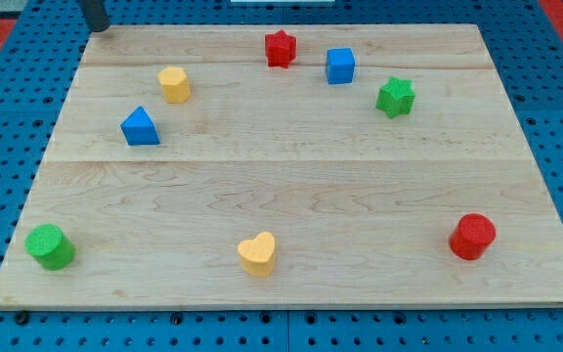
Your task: Slightly move the yellow hexagon diagonally to the red star
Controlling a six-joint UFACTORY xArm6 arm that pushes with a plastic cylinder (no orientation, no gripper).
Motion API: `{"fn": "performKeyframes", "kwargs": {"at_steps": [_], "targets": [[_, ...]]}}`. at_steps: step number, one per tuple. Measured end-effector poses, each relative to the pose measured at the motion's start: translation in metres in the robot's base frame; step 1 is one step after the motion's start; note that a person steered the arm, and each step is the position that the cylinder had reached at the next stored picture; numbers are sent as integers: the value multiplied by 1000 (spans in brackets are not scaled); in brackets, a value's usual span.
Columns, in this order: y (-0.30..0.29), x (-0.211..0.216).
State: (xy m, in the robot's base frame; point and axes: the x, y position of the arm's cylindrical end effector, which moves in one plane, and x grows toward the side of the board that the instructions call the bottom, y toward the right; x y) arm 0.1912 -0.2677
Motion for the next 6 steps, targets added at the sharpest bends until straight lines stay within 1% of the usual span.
{"fn": "performKeyframes", "kwargs": {"at_steps": [1, 2, 3, 4, 5, 6], "targets": [[33, 31], [75, 77], [136, 102], [124, 97], [151, 34], [212, 1]]}}
